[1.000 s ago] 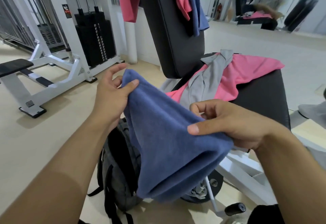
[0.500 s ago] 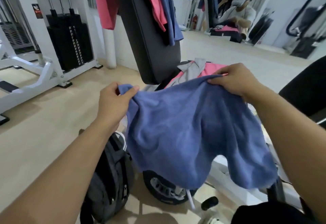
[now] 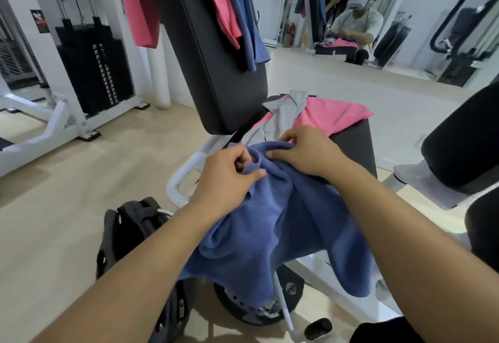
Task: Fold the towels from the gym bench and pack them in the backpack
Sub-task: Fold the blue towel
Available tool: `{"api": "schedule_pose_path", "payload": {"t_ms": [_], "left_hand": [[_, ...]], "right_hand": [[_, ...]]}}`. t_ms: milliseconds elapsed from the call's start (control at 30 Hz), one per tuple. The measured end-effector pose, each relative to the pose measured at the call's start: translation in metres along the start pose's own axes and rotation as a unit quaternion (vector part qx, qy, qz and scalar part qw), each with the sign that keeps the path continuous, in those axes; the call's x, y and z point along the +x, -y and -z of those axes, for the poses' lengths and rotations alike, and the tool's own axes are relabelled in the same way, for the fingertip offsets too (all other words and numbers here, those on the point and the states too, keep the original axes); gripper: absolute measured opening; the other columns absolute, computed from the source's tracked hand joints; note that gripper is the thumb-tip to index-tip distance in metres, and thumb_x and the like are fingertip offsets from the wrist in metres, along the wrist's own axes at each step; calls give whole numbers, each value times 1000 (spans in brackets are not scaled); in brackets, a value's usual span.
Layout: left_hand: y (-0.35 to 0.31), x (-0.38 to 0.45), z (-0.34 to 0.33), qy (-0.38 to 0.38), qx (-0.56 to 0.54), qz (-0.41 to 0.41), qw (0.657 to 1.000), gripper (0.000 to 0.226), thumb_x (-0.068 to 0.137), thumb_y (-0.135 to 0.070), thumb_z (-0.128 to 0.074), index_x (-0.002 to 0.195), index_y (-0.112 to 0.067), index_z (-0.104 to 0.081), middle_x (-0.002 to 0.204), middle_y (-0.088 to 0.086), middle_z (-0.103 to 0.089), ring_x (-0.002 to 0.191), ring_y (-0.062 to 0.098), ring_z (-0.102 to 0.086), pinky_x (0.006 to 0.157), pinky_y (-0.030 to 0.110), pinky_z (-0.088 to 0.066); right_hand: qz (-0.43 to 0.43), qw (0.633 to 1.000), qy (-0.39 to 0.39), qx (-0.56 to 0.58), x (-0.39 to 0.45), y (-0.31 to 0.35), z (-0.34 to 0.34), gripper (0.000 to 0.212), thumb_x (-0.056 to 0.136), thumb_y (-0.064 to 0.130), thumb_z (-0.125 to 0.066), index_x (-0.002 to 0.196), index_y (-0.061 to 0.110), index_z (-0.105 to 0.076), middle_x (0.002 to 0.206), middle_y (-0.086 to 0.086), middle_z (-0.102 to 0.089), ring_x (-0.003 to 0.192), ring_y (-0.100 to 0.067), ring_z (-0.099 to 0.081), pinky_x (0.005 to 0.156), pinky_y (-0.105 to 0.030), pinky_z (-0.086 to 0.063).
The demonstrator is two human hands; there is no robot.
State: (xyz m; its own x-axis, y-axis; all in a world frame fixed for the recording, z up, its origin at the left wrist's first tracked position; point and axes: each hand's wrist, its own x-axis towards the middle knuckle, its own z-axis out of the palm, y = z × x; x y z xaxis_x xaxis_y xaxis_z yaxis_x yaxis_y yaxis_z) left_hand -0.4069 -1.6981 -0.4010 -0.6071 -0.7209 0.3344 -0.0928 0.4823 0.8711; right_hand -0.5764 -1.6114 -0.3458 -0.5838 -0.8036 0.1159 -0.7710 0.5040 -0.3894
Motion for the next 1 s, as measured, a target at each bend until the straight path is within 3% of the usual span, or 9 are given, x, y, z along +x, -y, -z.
{"api": "schedule_pose_path", "payload": {"t_ms": [200,300,400,500,567,667,767,933,1000], "left_hand": [[0,2,-11,-5,62,-9,998,44,82,-7,-79,60,-17,-42,56,-4,-48,53,11,-42,52,16,-39],[0,3,-11,-3,71,-5,997,42,82,-10,-80,61,-15,-44,63,3,-58,56,15,-47,53,16,-40],[-6,5,-7,-40,43,2,998,34,84,-17,-81,66,-11,-52,72,8,-67,60,18,-54,55,14,-43],[-20,7,4,-107,-2,-4,994,40,86,-22,-80,63,-14,-48,60,-1,-54,55,8,-44,54,13,-41],[-30,6,9,-115,-23,-15,993,41,86,-26,-80,64,-11,-48,58,0,-50,56,4,-43,54,12,-41],[-33,3,8,-65,-74,9,995,41,84,-32,-82,73,-3,-56,63,4,-55,61,8,-49,58,16,-46],[-24,2,6,-42,-128,52,990,31,80,-30,-86,70,-12,-62,66,3,-63,66,10,-58,66,29,-54],[-8,6,10,-80,-137,93,983,29,78,-16,-87,69,-12,-60,60,-8,-61,59,5,-59,61,19,-50],[-4,8,10,-100,-131,105,981,33,77,-14,-88,67,-11,-57,57,-9,-56,55,4,-54,56,17,-47]], "right_hand": [[-80,991,105,-30,-33,-42,42,48,77,62,-75,69,15,-67,62,1,-59,61,-18,-51,61,-32,-42],[-100,985,134,-42,-47,-50,66,42,82,51,-76,68,12,-69,64,-4,-64,63,-19,-55,63,-32,-44],[-88,973,65,201,-52,-40,68,27,93,34,-71,84,10,-71,80,-7,-73,71,-17,-65,62,-29,-54],[-85,837,-1,541,-48,-12,52,27,100,25,-64,109,1,-69,93,-18,-70,80,-23,-68,76,-35,-60],[-74,806,-2,587,-39,3,39,33,100,26,-64,114,-4,-68,94,-21,-68,85,-27,-66,88,-45,-57],[-59,825,49,561,-29,21,20,32,99,25,-65,110,-5,-69,95,-20,-70,89,-29,-65,95,-54,-53],[-47,813,84,575,-26,33,5,23,102,15,-58,113,-2,-70,97,-19,-74,88,-26,-71,90,-44,-57],[6,809,176,561,-26,33,3,33,99,7,-61,131,14,-65,118,-10,-75,110,-23,-72,95,-31,-58],[11,862,155,483,-31,30,7,45,89,17,-77,131,24,-62,116,-2,-76,103,-14,-74,92,-28,-58]]}}
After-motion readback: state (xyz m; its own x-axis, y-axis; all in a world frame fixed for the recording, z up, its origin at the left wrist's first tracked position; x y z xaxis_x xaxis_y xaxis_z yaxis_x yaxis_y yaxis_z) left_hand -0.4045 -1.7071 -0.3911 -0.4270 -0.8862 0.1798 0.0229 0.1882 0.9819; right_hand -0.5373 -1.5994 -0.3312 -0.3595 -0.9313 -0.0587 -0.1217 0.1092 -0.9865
